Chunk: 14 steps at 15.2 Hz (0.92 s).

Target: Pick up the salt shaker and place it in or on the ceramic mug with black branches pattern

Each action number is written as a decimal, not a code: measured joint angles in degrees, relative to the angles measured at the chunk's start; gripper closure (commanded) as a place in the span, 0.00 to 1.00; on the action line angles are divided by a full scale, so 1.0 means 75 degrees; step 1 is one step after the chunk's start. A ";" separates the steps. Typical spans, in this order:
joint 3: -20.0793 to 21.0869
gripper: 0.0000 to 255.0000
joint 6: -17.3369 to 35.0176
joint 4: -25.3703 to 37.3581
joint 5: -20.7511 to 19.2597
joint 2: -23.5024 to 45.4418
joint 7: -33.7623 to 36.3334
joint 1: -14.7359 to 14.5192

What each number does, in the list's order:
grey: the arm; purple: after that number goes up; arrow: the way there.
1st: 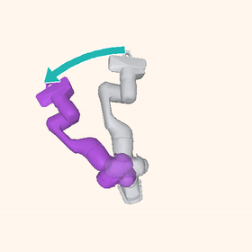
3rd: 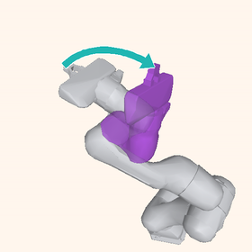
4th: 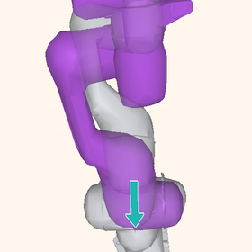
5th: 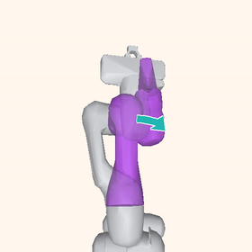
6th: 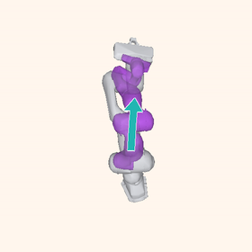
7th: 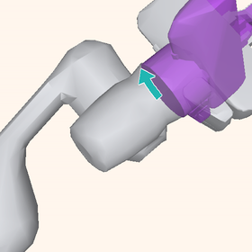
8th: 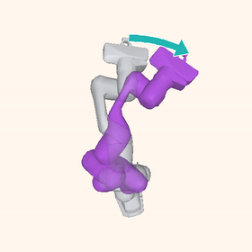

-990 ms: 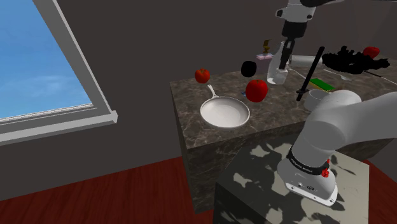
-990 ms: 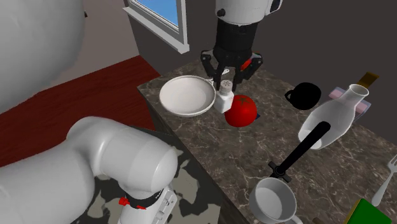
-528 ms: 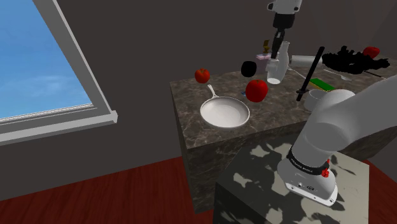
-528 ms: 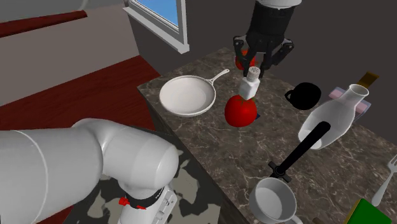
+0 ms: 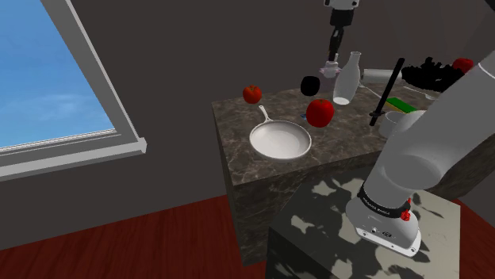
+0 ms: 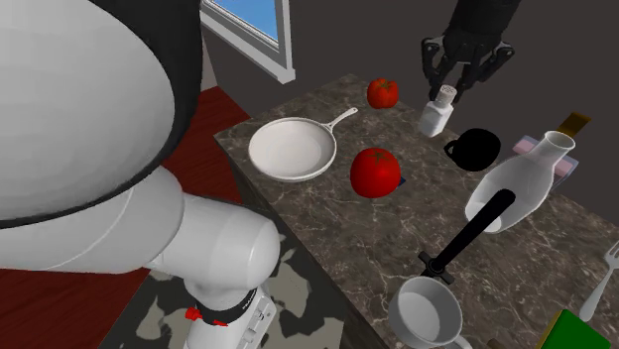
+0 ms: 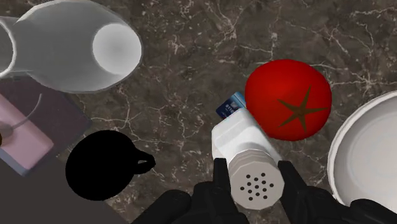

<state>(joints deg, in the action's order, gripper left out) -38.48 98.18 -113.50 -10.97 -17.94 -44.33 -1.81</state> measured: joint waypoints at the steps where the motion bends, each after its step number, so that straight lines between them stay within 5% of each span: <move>1: -0.0176 1.00 0.0048 0.0287 0.0188 0.0373 -0.0183 -0.0064; 5: -0.0849 1.00 -0.0176 0.1877 0.1241 0.2085 -0.1102 -0.0116; 8: -0.1134 1.00 -0.0505 0.3208 0.2271 0.3532 -0.1833 0.0269; 11: -0.1131 1.00 -0.1093 0.4742 0.3206 0.4850 -0.2383 0.1040; 14: -0.0831 1.00 -0.2019 0.7021 0.4194 0.6409 -0.2618 0.2245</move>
<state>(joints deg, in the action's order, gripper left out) -44.71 83.03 -60.84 20.48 30.13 -63.96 15.03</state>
